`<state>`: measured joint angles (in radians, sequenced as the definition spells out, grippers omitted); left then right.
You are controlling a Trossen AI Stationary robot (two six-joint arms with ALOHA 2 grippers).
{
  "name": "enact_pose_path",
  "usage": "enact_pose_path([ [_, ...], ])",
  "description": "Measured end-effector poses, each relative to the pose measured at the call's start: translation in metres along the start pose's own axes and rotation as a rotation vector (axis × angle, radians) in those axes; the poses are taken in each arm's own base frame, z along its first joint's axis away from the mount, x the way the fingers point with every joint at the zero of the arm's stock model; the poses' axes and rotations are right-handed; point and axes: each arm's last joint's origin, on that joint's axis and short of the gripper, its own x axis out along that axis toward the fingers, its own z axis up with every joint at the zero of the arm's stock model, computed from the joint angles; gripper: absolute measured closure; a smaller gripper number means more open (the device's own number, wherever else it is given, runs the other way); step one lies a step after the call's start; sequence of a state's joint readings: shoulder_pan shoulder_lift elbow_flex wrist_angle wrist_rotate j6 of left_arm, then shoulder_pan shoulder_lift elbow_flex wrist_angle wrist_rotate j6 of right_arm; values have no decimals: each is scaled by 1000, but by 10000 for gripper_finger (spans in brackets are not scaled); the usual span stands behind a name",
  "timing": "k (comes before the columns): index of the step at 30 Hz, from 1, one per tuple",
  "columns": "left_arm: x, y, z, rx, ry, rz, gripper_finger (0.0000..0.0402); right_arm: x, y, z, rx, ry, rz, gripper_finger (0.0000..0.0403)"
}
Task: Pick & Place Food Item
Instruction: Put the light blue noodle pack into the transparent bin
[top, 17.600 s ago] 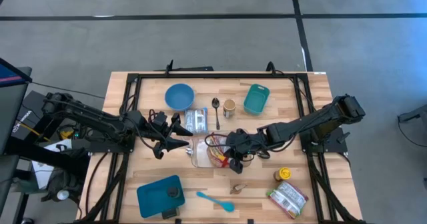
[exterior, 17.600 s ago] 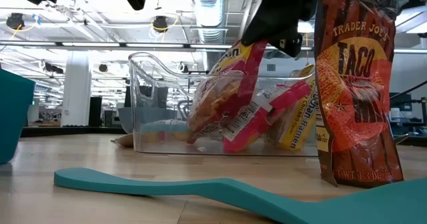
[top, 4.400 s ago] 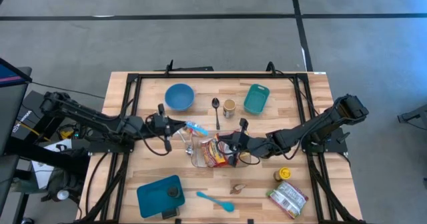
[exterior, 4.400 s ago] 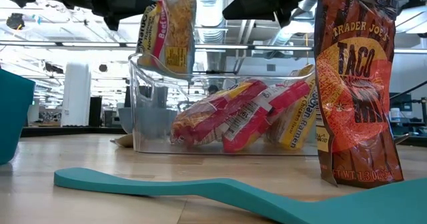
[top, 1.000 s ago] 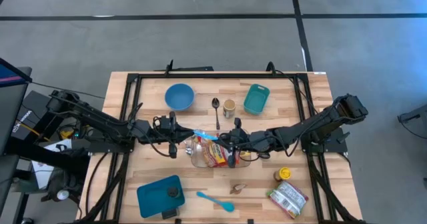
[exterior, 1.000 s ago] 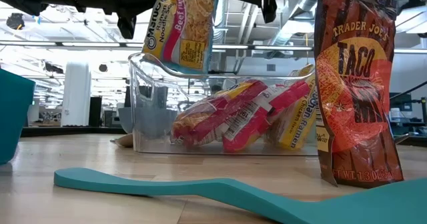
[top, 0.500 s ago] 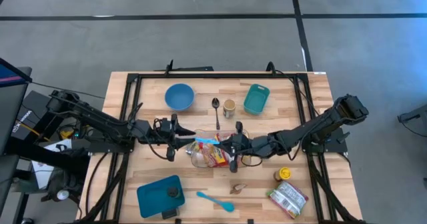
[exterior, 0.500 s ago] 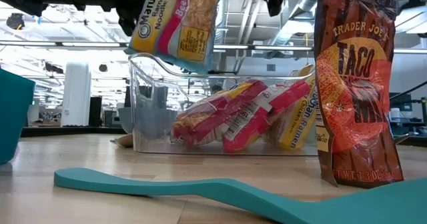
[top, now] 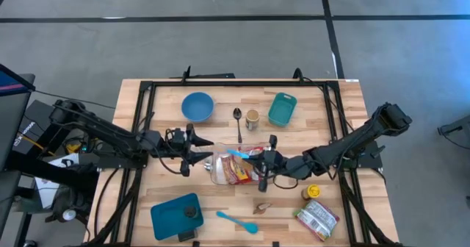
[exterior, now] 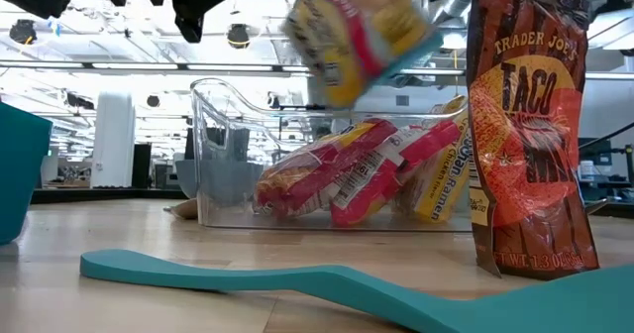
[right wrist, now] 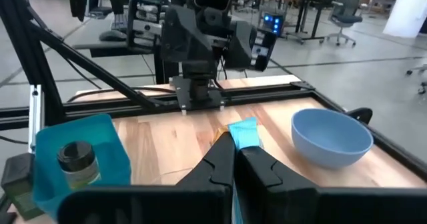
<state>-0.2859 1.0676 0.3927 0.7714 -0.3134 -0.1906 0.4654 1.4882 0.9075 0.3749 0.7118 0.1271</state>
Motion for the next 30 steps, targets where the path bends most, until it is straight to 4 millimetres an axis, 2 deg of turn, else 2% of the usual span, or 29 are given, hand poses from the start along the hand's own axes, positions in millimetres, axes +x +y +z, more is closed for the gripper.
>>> enact_pose_path([
  [7,-4,0,7,-9,-28,-5,234,0,0,-3,56,26,4,403],
  [30,-4,1,3,4,12,2,247,11,-8,-4,214,87,168,403],
])
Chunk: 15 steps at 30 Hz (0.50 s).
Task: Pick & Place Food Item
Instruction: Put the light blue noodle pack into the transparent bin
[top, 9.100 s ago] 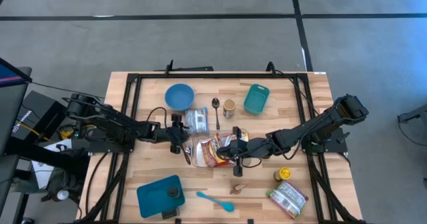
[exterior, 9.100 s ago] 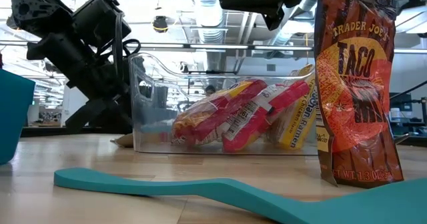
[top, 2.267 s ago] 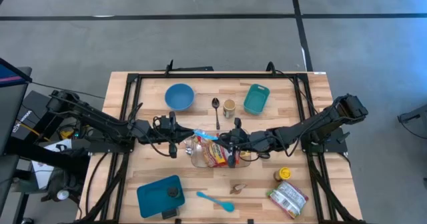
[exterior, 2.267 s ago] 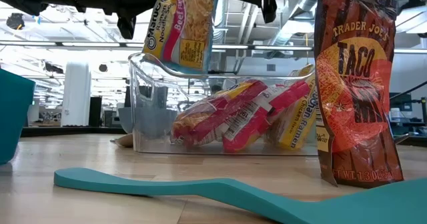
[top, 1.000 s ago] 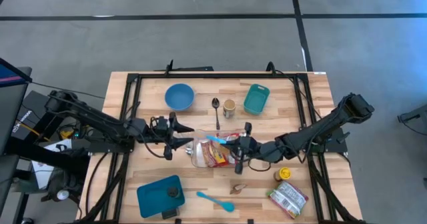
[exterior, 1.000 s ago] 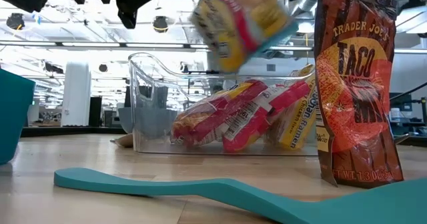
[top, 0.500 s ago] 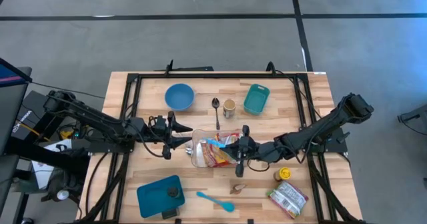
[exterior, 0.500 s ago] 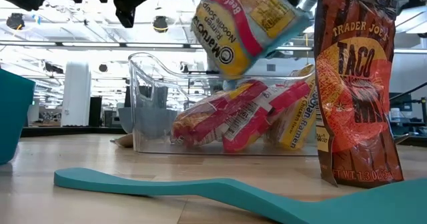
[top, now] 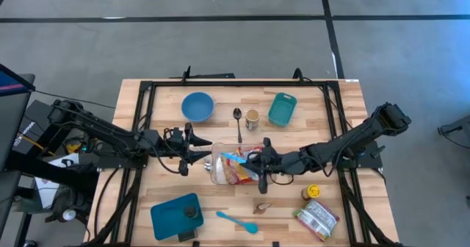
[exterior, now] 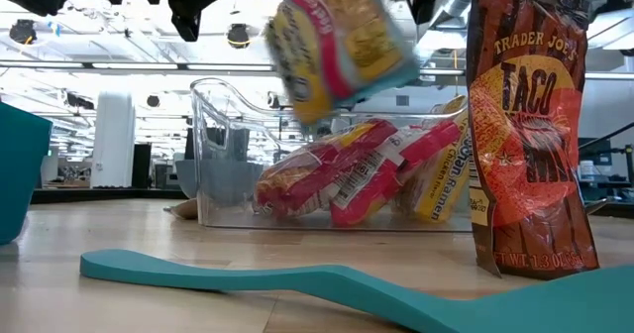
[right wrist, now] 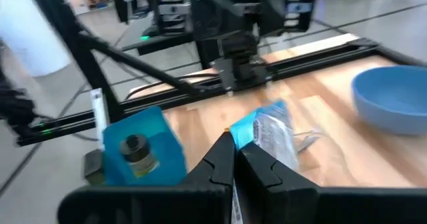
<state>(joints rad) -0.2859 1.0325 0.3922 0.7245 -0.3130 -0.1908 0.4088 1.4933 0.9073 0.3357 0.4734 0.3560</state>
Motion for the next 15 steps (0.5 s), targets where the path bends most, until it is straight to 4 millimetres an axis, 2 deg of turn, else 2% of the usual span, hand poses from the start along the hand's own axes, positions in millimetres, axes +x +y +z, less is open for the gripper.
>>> enact_pose_path([
  [15,0,0,0,0,1,0,247,2,-2,-1,34,30,37,403],
])
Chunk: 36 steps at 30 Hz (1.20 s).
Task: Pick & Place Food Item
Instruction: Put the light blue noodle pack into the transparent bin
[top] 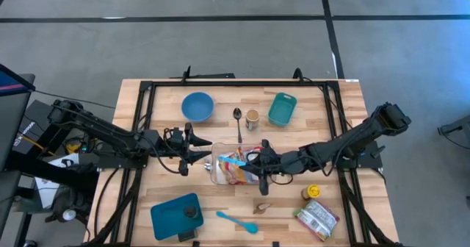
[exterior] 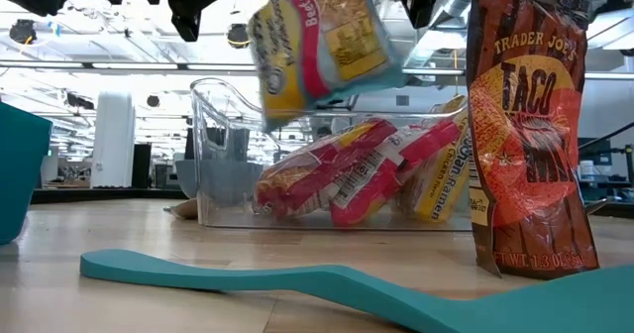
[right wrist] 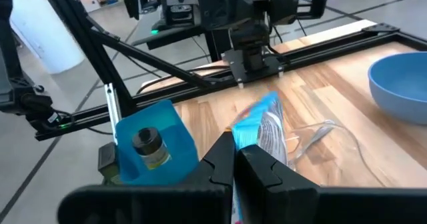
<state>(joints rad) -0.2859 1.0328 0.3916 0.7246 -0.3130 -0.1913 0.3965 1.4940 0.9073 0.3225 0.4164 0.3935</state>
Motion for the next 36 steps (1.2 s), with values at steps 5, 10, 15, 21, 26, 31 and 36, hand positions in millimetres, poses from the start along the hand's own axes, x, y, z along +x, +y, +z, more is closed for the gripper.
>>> enact_pose_path([
  [5,0,0,0,0,0,0,247,0,0,1,16,-7,8,403],
  [10,0,0,0,0,0,0,247,11,-3,-9,26,18,15,403],
  [15,0,0,0,0,1,0,247,29,-6,-13,38,28,45,403],
  [21,0,0,-1,2,7,1,247,41,-7,-4,64,26,36,403],
  [26,0,0,-1,2,7,1,247,44,-20,-9,120,94,-29,403],
  [31,0,0,-1,2,7,1,247,47,-34,-10,163,157,-64,403],
  [36,0,0,-1,2,7,2,247,49,-48,-10,171,197,-111,403],
])
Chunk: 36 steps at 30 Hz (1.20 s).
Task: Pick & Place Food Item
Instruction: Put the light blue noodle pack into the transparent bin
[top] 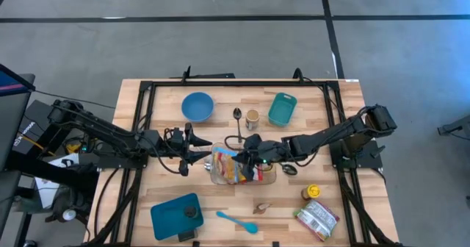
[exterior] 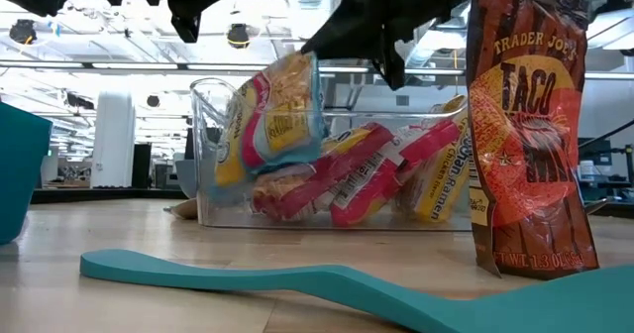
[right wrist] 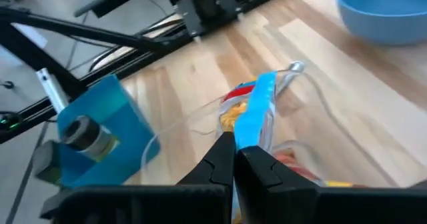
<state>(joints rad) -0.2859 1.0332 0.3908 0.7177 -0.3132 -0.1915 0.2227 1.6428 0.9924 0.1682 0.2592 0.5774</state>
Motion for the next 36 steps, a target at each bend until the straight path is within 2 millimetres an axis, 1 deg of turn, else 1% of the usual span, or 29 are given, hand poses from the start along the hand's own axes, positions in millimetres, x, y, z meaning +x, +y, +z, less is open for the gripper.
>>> enact_pose_path([
  [6,0,0,0,0,0,0,247,2,-9,0,28,78,15,403],
  [11,0,0,0,0,0,0,247,2,-14,-4,47,134,-8,403],
  [18,0,0,0,1,0,0,247,4,-23,1,62,128,-33,403],
  [26,0,0,0,1,0,0,247,7,-39,9,89,139,-52,403],
  [34,0,1,0,3,-3,18,247,8,-43,12,92,141,-37,403],
  [36,0,1,0,3,-5,23,247,13,-46,10,82,139,-34,403],
])
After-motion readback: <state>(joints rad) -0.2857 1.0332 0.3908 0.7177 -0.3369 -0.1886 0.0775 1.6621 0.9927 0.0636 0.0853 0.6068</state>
